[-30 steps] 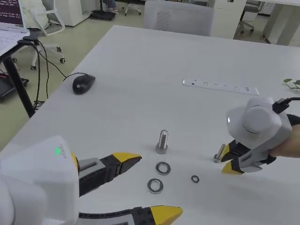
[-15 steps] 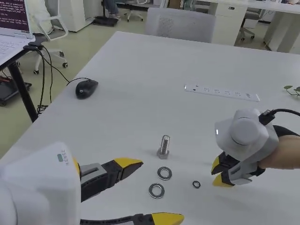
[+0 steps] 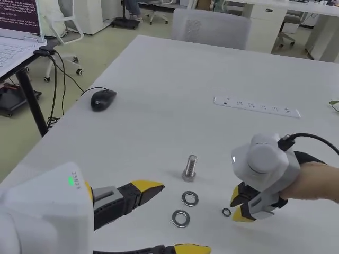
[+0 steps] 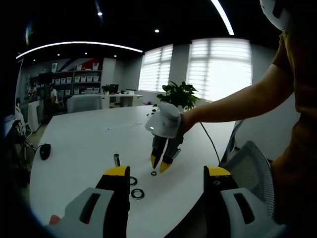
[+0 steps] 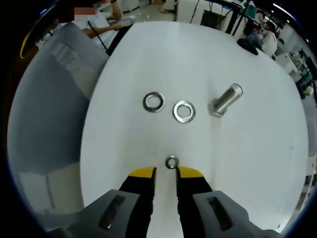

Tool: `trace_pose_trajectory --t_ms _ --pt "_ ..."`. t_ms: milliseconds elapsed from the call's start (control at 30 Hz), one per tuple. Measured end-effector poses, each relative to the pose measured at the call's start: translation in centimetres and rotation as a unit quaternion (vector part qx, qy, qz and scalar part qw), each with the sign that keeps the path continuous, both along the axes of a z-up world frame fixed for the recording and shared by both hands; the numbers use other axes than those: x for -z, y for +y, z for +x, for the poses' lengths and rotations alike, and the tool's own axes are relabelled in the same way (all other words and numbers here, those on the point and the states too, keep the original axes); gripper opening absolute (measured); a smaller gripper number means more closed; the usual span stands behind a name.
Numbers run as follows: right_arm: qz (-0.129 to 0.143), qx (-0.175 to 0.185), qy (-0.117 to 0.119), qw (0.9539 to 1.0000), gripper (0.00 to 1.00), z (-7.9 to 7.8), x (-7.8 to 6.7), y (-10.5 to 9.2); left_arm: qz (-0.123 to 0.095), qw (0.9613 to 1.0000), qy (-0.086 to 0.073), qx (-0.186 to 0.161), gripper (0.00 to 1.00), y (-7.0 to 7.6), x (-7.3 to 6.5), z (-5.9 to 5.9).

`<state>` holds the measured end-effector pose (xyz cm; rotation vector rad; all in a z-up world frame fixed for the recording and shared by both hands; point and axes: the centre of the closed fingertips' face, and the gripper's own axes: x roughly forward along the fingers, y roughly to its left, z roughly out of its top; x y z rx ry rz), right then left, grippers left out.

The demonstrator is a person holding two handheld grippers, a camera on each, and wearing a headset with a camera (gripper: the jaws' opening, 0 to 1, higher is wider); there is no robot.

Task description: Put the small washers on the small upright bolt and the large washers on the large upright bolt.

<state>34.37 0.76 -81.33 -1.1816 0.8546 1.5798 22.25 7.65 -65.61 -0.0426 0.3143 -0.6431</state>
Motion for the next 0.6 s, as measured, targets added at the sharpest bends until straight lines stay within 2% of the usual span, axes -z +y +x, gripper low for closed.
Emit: trace_pose_trajectory --t_ms 500,600 --pt "-0.013 -0.007 0.000 0.9999 0.19 0.5 1.4 0.4 -0.004 1.0000 0.003 -0.004 0.59 0.4 0.2 0.8" --pt "-0.006 -0.009 -0.002 0.9999 0.18 0.6 1.2 0.6 -0.004 1.0000 0.004 -0.004 0.59 0.3 0.4 0.8"
